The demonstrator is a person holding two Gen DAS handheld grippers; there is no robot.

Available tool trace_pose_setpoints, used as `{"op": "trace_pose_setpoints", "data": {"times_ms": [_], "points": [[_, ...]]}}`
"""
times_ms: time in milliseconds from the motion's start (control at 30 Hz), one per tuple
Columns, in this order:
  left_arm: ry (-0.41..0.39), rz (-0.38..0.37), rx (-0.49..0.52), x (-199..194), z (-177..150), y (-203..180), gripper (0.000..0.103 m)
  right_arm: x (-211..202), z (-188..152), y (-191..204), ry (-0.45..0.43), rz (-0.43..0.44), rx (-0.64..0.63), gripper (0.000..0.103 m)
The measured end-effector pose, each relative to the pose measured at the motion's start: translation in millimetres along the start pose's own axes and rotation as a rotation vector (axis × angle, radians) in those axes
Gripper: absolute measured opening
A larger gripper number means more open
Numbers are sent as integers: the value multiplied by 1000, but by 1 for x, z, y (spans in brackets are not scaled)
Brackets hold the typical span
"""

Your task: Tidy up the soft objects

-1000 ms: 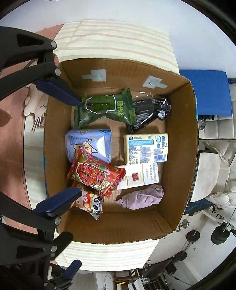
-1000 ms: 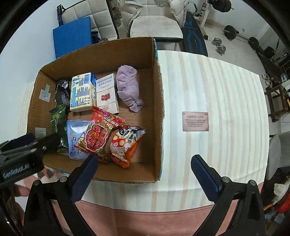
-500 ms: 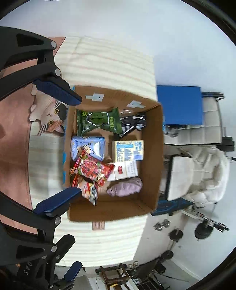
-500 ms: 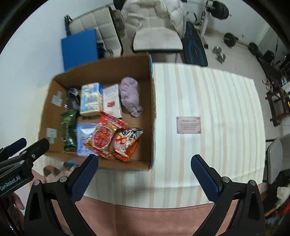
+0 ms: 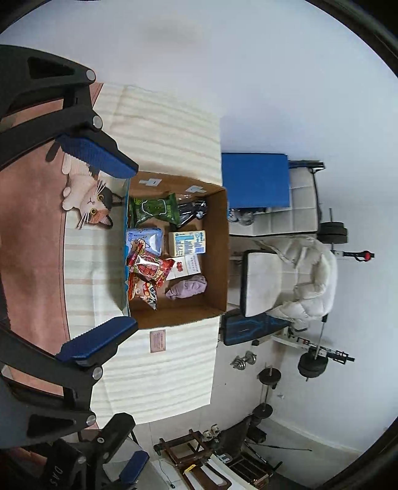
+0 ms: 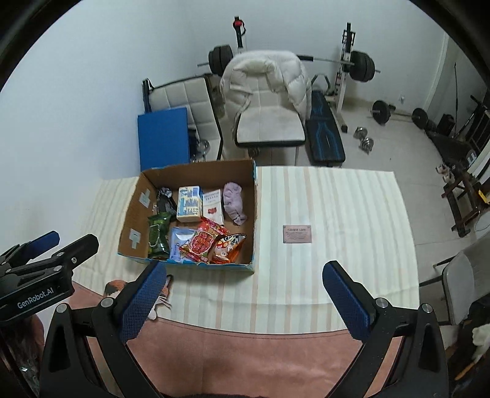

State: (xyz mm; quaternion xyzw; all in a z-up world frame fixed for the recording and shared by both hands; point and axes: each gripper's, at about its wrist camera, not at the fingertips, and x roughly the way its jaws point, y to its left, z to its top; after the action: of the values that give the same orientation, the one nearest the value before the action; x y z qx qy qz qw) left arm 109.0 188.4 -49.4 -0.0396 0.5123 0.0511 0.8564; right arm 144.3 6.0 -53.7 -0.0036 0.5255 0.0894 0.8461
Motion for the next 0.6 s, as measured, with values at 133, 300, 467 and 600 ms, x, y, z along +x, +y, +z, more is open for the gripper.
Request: {"op": "trace_pose_setpoints", "data": {"times_ms": [133, 300, 467, 600], "points": [[-12, -32, -10, -21, -5, -2, 93, -27, -7, 1, -36, -29, -12, 103], [-43, -31, 0, -42, -11, -6, 93, -50, -18, 1, -56, -30, -14, 103], [-58, -25, 9, -53, -19, -10, 93, -69, -24, 4, -80, -48, -27, 103], [-69, -15, 10, -59, -23, -10, 93, -80, -26, 6, -95, -54, -30, 103]]}}
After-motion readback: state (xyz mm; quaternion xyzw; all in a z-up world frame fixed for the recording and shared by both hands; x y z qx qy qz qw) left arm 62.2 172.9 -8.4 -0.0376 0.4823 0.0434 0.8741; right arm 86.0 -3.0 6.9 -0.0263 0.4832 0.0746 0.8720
